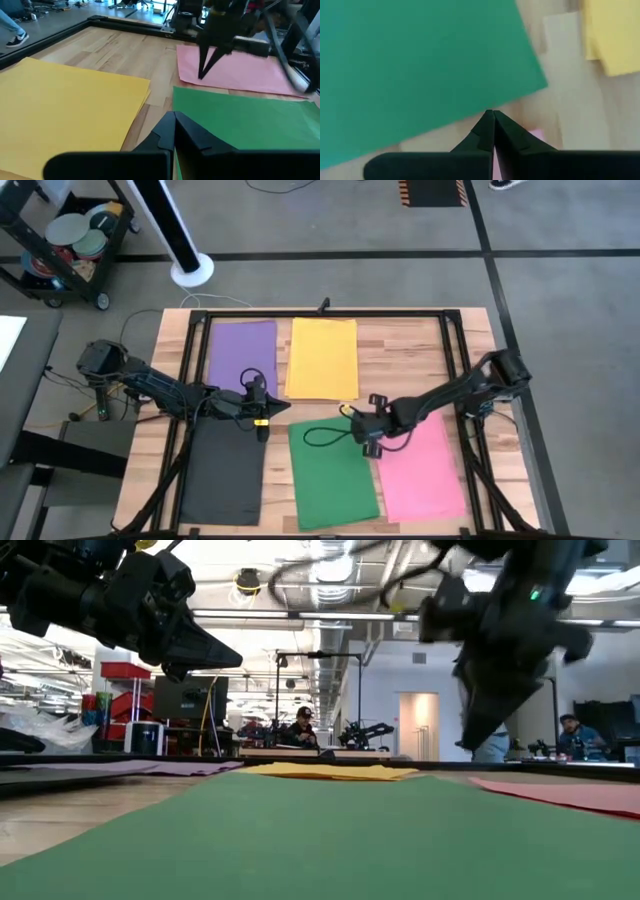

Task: Organize paper
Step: Stack the pink paper on top of the pink paper

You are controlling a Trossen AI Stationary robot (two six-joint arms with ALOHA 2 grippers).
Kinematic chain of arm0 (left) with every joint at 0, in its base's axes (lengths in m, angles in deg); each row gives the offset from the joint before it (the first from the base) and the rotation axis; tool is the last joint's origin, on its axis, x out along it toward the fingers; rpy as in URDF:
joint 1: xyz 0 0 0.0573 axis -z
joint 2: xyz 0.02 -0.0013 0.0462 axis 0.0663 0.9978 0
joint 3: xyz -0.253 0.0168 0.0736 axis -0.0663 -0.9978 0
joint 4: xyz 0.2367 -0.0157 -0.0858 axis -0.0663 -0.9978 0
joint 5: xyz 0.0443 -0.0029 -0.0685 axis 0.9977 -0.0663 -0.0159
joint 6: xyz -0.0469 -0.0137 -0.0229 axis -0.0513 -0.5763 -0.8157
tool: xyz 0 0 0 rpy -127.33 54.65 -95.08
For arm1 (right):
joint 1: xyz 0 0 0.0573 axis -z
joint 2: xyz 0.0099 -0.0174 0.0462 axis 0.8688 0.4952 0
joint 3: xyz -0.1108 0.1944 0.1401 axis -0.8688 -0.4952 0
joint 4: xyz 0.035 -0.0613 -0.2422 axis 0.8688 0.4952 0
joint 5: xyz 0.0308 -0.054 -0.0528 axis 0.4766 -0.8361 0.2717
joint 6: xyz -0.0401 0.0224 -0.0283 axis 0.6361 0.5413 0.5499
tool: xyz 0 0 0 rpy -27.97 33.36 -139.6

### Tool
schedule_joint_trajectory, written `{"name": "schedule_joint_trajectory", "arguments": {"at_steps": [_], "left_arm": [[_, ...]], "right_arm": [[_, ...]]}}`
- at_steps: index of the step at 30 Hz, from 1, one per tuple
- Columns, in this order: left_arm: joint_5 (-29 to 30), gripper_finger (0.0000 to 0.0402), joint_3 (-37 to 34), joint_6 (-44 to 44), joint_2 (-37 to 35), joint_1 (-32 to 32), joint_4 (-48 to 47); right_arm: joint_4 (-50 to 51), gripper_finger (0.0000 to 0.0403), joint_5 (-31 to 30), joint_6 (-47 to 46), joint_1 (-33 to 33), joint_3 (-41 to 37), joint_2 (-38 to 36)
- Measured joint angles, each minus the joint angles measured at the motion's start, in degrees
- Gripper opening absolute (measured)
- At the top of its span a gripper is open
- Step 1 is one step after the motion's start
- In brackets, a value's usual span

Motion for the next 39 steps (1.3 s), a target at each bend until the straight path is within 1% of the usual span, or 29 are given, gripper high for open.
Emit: {"name": "schedule_joint_trajectory", "arguments": {"at_steps": [3,8,13,18,26,32,39], "left_arm": [[0.0,0.0,0.0,0.0,0.0,0.0,-0.29],[0.0,0.0,0.0,-0.11,0.0,0.01,-1.24],[0.0,0.0,0.0,-0.2,0.0,0.01,-1.41],[0.0,0.0,0.0,-0.22,0.0,0.0,-1.4],[0.0,0.0,0.0,-0.67,0.0,0.02,-1.41],[0.0,0.0,0.0,-0.87,0.0,0.01,-2.45],[0.0,0.0,0.0,-1.09,0.0,0.02,-2.56]], "right_arm": [[-0.99,0.0,0.92,3.18,1.22,-0.01,3.45],[-0.99,0.0,1.14,3.37,1.47,0.22,7.18],[0.22,0.0,0.68,0.36,0.59,0.15,6.58],[6.07,0.0,0.5,-3.08,0.74,-0.02,5.51],[7.0,0.0,0.41,-5.12,0.59,-0.02,5.48],[9.6,0.0,0.39,-6.84,0.59,0.0,5.46],[8.96,0.0,-0.48,-6.92,0.32,0.21,4.78]]}}
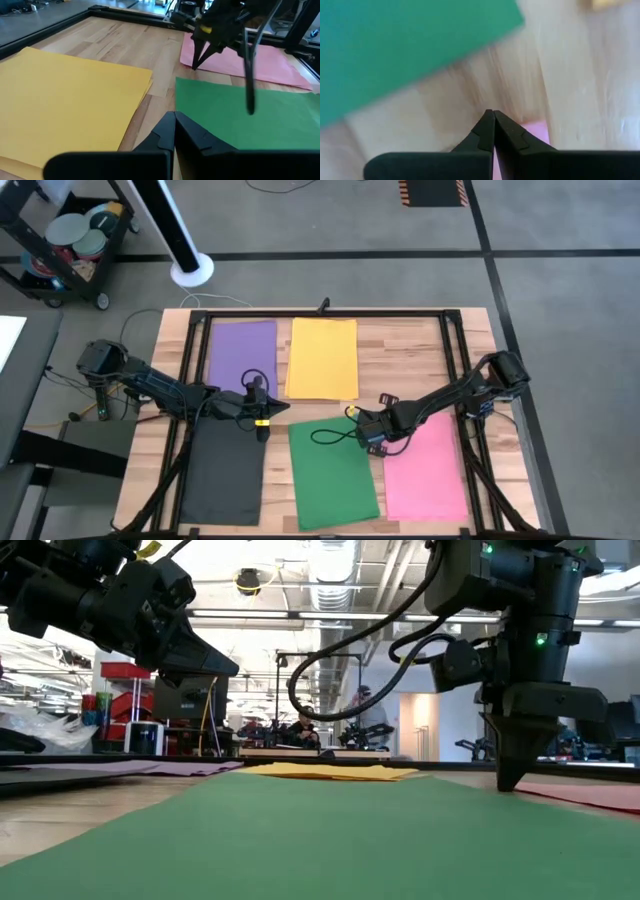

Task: Organize paper
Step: Stack the pink paper on top of the pink paper

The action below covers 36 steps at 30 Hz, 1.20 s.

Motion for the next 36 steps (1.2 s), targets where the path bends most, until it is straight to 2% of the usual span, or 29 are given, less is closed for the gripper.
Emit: {"name": "schedule_joint_trajectory", "arguments": {"at_steps": [4,9,12,21,28,33,36], "left_arm": [[0.0,0.0,0.0,-0.01,0.0,-0.01,0.0],[0.0,0.0,0.0,-0.02,0.0,0.0,0.0],[0.02,0.0,0.0,-0.08,0.0,-0.01,-0.02],[0.02,0.0,0.0,-0.7,0.0,0.0,0.04],[-0.88,0.0,0.75,-1.64,-0.87,-0.02,-0.15],[-6.53,0.0,1.53,1.32,-5.01,-0.09,-0.25],[-10.42,0.0,1.26,3.3,-9.75,-1.43,-0.84]], "right_arm": [[-2.74,0.0,-1.91,-0.01,-1.53,1.01,-2.55],[-7.05,0.0,3.47,-1.51,-5.95,1.03,-2.77],[-8.02,0.0,4.48,-4.61,-9.55,1.03,-2.06],[-5.31,0.0,4.7,-14.19,-16.15,-0.41,-1.88],[-5.68,0.0,4.66,-11.53,-17.98,-0.26,-3.04],[-4.7,0.0,2.91,-4.37,-17.45,-0.27,-7.7],[-5.65,0.0,-1.01,-0.43,-16.45,-2.88,-13.78]]}}
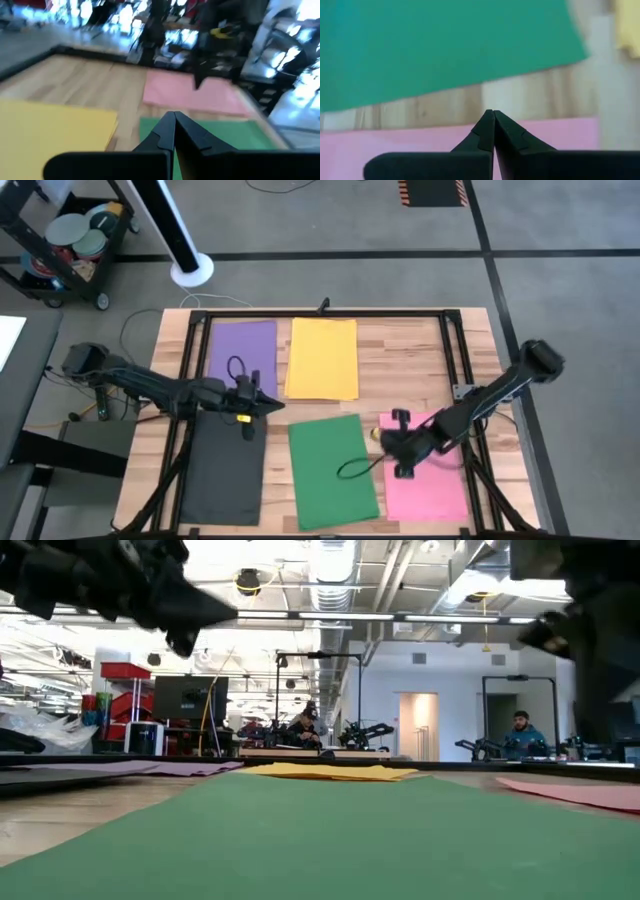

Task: Organize paper
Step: Stack the pink paper on top of the pink paper, then return to Home Position

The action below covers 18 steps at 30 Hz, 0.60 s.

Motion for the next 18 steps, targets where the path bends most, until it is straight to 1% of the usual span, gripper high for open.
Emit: {"name": "schedule_joint_trajectory", "arguments": {"at_steps": [3,5,6,9,12,16,18], "left_arm": [[-3.82,0.0,-1.51,1.47,-5.84,-2.47,-1.42],[-5.69,0.0,-2.6,1.85,-10.25,-4.55,-3.48],[-6.87,0.0,-3.32,1.95,-12.45,-5.55,-3.9],[-9.46,0.0,-6.39,1.85,-19.63,-8.11,-5.55],[-8.7,0.0,-9.19,0.0,-27.56,-10.72,-10.91],[-7.87,0.0,-10.15,-1.6,-39.36,-14.4,-25.68],[-7.44,0.0,-10.13,-1.55,-45.5,-16.07,-30.64]], "right_arm": [[-6.15,0.0,-2.33,3.45,2.21,-7.34,-9.04],[-12.92,0.0,-1.78,6.73,5.45,-13.38,-15.83],[-16.86,0.0,-0.58,8.57,7.61,-16.5,-19.22],[-24.98,0.0,4.83,14.45,15.41,-23.88,-28.57],[-27.81,0.0,10.51,19.54,24.03,-28.31,-37.49],[-28.12,0.0,18.05,24.19,34.57,-31.34,-49.01],[-28.05,0.0,21.98,25.68,39.32,-32.43,-54.57]]}}
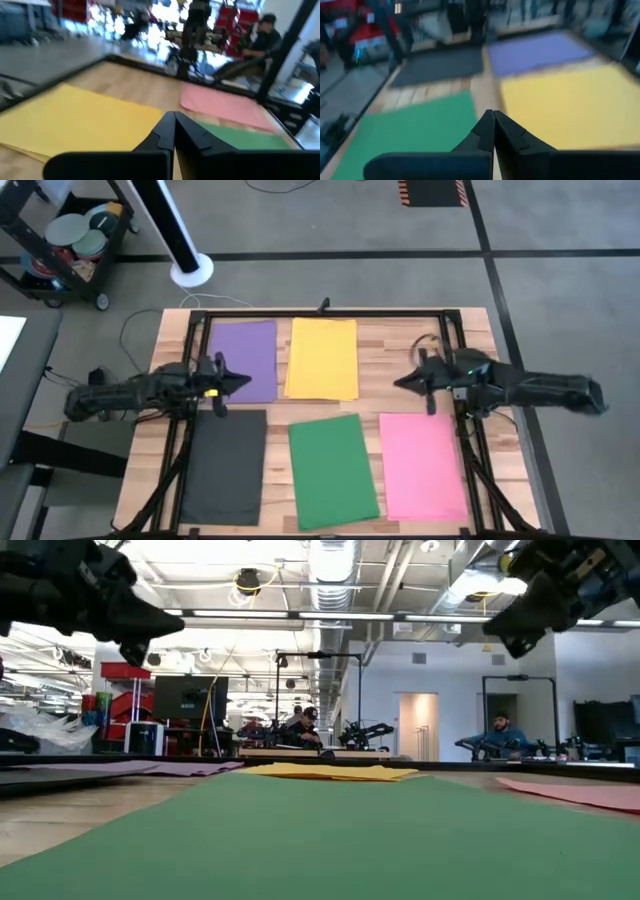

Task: Organize paper
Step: Return to Home Position

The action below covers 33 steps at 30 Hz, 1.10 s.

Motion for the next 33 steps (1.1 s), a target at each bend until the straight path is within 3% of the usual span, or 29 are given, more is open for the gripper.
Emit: {"name": "schedule_joint_trajectory", "arguments": {"at_steps": [5,8,13,18,22,29,33], "left_arm": [[0.26,0.0,0.02,0.63,-14.26,-3.42,-8.11],[-0.48,0.0,0.52,0.52,-13.8,-4.69,-8.95],[0.02,0.0,-1.08,0.11,-12.9,-6.19,-2.53],[3.43,0.0,-6.21,-0.69,-14.23,-7.96,6.33],[10.97,0.0,-6.95,-2.27,-13.76,-8.84,3.12],[26.26,0.0,-7.08,2.2,-13.68,-8.89,2.21],[29.48,0.0,-7.13,4.71,-13.68,-8.89,2.06]], "right_arm": [[-0.66,0.0,6.99,-0.2,10.47,-3.67,-11.55],[-2.47,0.0,9.96,-3.08,14.75,-6.83,-16.68],[-10.29,0.0,11.01,-5.1,17.87,-13.4,-21.3],[-15.36,0.0,4.96,-7.34,19.22,-19.23,-20.78],[-16.1,0.0,-1.85,-6.11,18.78,-20.77,-20.2],[-13.78,0.0,-22.26,0.56,17.8,-20.77,-17.8],[-11.83,0.0,-24.76,0.72,18.02,-20.77,-17.13]]}}
